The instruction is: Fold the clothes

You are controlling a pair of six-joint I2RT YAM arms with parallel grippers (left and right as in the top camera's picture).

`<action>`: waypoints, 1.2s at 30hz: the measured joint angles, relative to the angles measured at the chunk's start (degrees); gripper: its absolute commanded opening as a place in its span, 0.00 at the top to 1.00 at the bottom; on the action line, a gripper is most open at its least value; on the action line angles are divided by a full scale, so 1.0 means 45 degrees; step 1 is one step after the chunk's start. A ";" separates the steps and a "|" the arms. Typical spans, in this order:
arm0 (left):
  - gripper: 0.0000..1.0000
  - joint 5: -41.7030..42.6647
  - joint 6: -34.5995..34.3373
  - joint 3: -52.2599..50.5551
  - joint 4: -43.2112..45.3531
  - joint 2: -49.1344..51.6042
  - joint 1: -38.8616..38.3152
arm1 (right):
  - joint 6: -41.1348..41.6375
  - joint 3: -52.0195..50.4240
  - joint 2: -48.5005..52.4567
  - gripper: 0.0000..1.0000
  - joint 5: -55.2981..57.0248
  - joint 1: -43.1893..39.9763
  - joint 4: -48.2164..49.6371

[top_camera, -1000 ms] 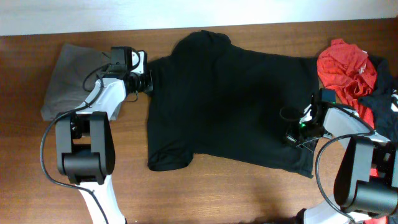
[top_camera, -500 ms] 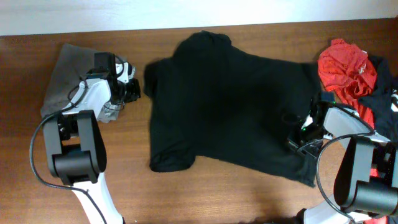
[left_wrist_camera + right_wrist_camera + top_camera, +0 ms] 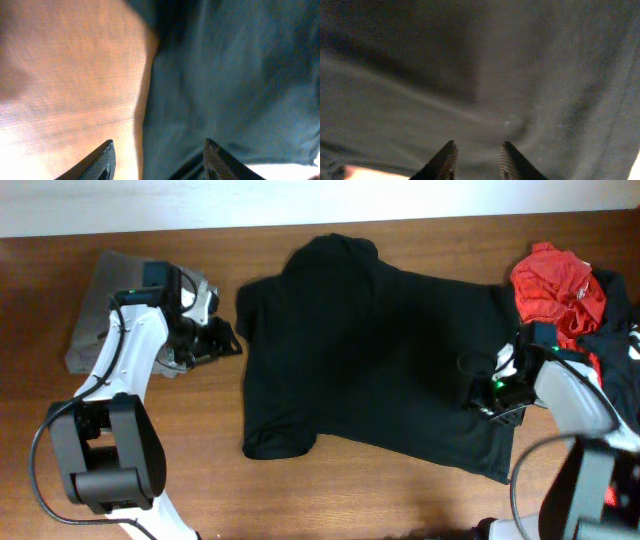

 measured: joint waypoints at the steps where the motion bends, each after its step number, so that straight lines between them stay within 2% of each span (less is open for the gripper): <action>1: 0.44 -0.0039 -0.0005 -0.0233 -0.0053 0.0000 -0.0078 | -0.0083 0.0058 -0.0325 0.65 -0.0097 0.0000 -0.0034; 8: 0.45 -0.0199 0.0000 -0.2846 0.0772 0.0005 -0.0923 | 0.0058 0.0107 -0.2171 0.57 -0.0447 0.0000 -0.0733; 9: 0.50 -0.0296 -0.0005 -0.3215 0.1156 0.0005 -0.1093 | 0.0189 0.0107 -0.2341 0.56 -0.0471 0.0000 -0.0913; 10: 0.60 -0.0403 -0.0005 -0.3468 0.1443 0.0005 -0.1209 | 0.0296 0.0107 -0.2429 0.56 -0.0481 0.0000 -0.1059; 12: 0.91 -0.0554 -0.0010 -0.3735 0.1841 -0.0049 -0.1297 | 0.0568 0.0107 -0.2492 0.56 -0.0481 0.0000 -0.1282; 13: 0.99 -0.0733 0.0019 -0.3847 0.2176 -0.0063 -0.1302 | 0.0738 0.0107 -0.2492 0.56 -0.0466 0.0000 -0.1467; 19: 0.99 -0.1457 -0.0087 -0.4371 0.2963 -0.0316 -0.1326 | 0.1909 0.0107 -0.2433 0.56 0.0257 0.0000 -0.1715; 28: 0.99 -0.3133 -0.2327 -0.4794 -0.0476 -0.0447 -0.0593 | 0.2531 0.0107 -0.1477 0.58 0.0792 0.0000 -0.1744; 36: 0.99 -0.3371 -0.2822 -0.5027 -0.0913 -0.0447 -0.0267 | 0.2900 0.0102 -0.0578 0.54 0.1200 -0.0083 -0.2404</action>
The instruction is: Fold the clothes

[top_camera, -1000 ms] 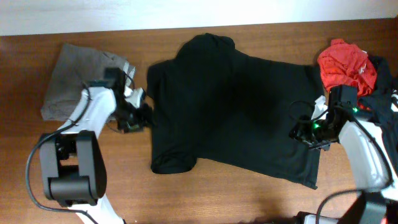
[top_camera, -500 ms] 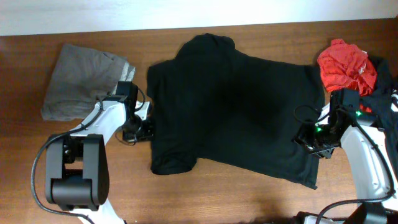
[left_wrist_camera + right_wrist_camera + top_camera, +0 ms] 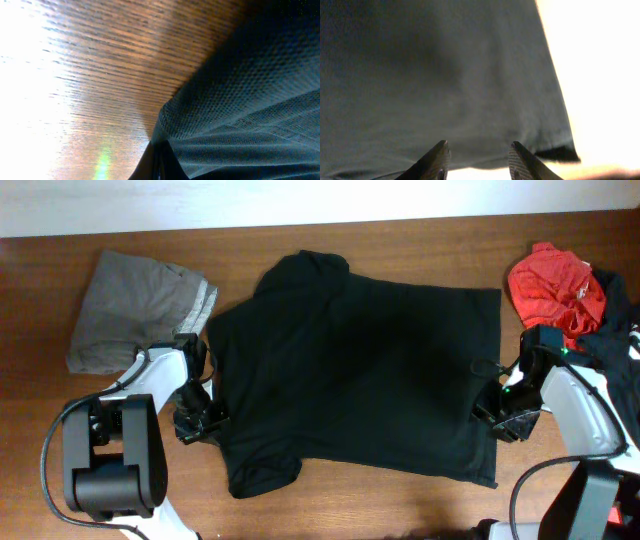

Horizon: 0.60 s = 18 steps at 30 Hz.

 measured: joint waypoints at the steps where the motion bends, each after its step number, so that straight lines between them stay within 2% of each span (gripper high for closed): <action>1: 0.99 -0.0005 -0.0010 0.0000 0.0000 0.0000 0.0000 | 0.0083 -0.0024 0.0078 0.53 0.0049 -0.0107 -0.0102; 9: 0.99 -0.0005 -0.0058 0.0000 0.0092 0.0000 0.0000 | 0.0369 -0.1195 0.0301 0.48 -0.0277 -0.1797 -0.0534; 15: 0.99 0.0015 -0.0058 0.0000 0.0107 0.0000 0.0000 | 0.0364 -0.3133 0.0316 0.50 -0.1098 -0.1885 0.0340; 17: 0.99 0.0015 -0.0058 -0.0005 0.0107 0.0000 0.0000 | 0.0369 -0.3687 0.0325 0.58 -0.1506 -0.1885 0.0879; 18: 0.99 0.0015 -0.0058 -0.0005 0.0107 0.0000 0.0000 | 0.0369 -0.3876 0.0335 0.70 -0.1632 -0.1885 0.1069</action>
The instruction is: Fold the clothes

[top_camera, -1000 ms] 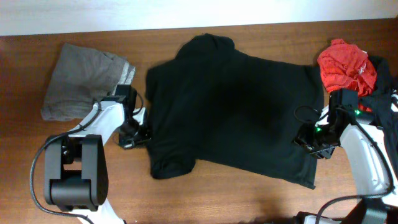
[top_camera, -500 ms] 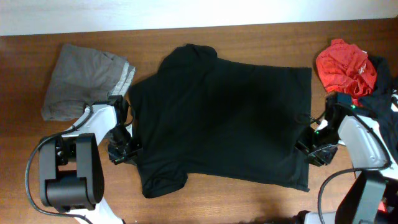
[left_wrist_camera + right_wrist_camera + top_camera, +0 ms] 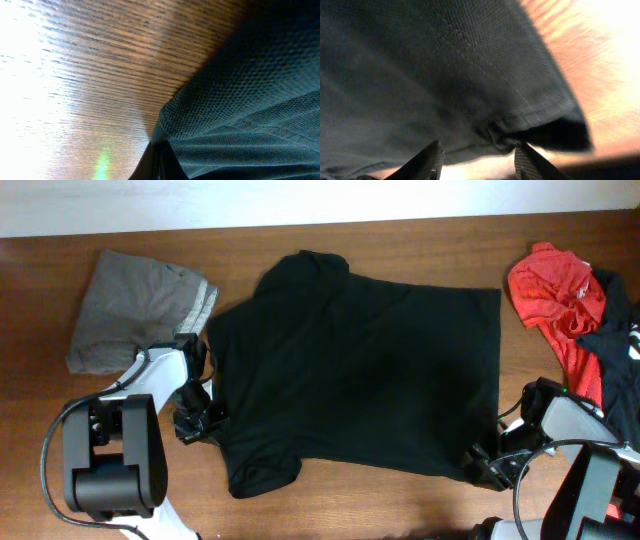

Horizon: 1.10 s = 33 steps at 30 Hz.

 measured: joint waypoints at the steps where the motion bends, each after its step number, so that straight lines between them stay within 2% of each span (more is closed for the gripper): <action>1: 0.99 0.0000 0.0000 0.0000 0.0000 0.0000 0.0000 | -0.0019 -0.0185 0.0005 0.80 -0.0097 0.0000 0.0160; 3: 0.99 0.0005 -0.0019 0.0000 0.0005 0.0000 0.0000 | -0.0029 -0.0340 0.0015 0.90 -0.0228 0.0000 0.0340; 5: 0.99 0.0005 -0.0039 0.0000 0.0005 0.0000 0.0000 | 0.0053 -0.0316 0.0015 0.96 -0.0335 0.0000 0.0403; 14: 0.99 0.0010 -0.0019 -0.0010 0.0034 -0.0005 0.0010 | -0.0665 0.1515 -0.0525 0.96 -0.0175 0.0000 -0.1418; 19: 0.99 0.0209 0.0510 -0.0010 0.0238 -0.0141 0.0010 | -0.1583 0.2429 -0.0928 0.96 -0.0170 0.0000 -0.1880; 26: 0.99 0.0874 0.1792 0.0447 0.0563 -0.1831 0.0010 | -0.2749 0.3827 -0.0947 0.96 -0.0146 0.0000 -0.2249; 33: 1.00 0.1107 0.2404 0.0996 0.0699 -0.2861 0.0010 | -0.3313 0.3968 -0.0947 0.96 -0.0214 0.0000 -0.2234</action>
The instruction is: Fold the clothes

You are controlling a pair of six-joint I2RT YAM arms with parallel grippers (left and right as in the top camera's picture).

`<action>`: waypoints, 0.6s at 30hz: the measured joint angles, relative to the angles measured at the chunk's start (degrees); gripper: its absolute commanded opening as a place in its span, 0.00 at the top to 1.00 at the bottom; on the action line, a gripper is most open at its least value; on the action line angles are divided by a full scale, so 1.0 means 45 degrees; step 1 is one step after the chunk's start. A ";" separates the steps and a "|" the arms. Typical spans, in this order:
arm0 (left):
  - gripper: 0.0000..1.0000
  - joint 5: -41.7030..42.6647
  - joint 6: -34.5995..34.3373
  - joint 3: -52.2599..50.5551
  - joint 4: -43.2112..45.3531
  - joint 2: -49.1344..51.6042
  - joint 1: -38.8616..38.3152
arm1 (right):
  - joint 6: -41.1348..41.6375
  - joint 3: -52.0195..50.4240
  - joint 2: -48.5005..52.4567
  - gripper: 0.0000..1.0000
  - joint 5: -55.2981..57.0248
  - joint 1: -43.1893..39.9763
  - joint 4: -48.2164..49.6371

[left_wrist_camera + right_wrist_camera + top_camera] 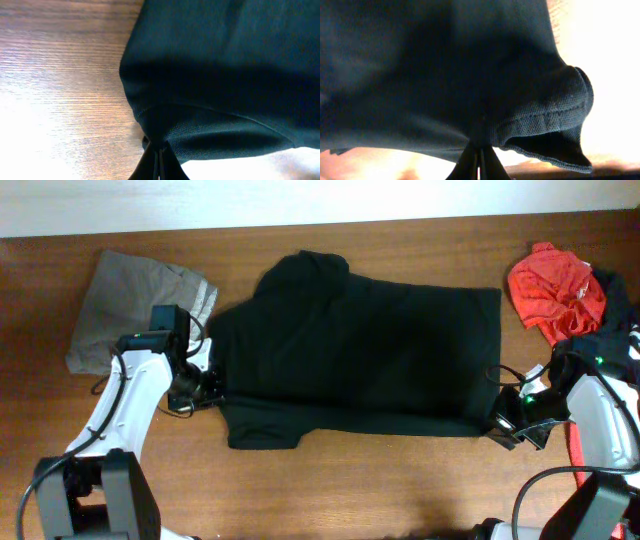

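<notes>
A black T-shirt [360, 350] lies spread across the middle of the wooden table, its near edge raised off the wood. My left gripper [207, 387] is shut on the shirt's left edge; in the left wrist view the black cloth [210, 90] bunches at the closed fingertips [159, 156]. At the shirt's near right corner my right gripper [503, 424] is shut on the hem. In the right wrist view the stitched hem [540, 125] folds over the closed fingertips [479, 157].
A folded grey garment [135, 305] lies at the far left. A red garment [555, 280] and dark clothes [615, 305] are piled at the right edge. Bare wood [330, 490] runs along the table's near side.
My right gripper, open at the near right hem, is now shut on it and sits higher up the table. My left gripper has lifted the left edge. The shirt's near edge has drawn in.
Both grippers stood open, the left beside the grey garment and the right over the shirt's right side. Then the left was shut on the shirt's left edge, the shirt sitting further left. The right moved to the near right corner, and now both hold the shirt.
</notes>
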 measured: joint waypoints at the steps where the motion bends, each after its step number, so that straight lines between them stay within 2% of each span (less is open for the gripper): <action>1: 1.00 0.0058 0.0049 0.0000 -0.0010 0.0000 0.0000 | -0.0151 0.0000 0.0000 0.96 -0.0078 0.0000 0.0044; 4: 1.00 0.0291 0.0214 0.0000 0.0340 0.0000 0.0000 | -0.0816 0.0000 0.0000 0.96 -0.0529 0.0000 0.0471; 10: 1.00 0.1506 0.0442 0.0000 0.2667 0.0000 0.0000 | -0.1239 0.0000 0.0000 0.96 -0.1219 0.0000 0.1651; 18: 0.99 0.2856 0.0476 0.0005 0.5882 0.0000 0.0000 | -0.0301 0.0010 -0.0010 0.96 -0.1457 0.0000 0.3823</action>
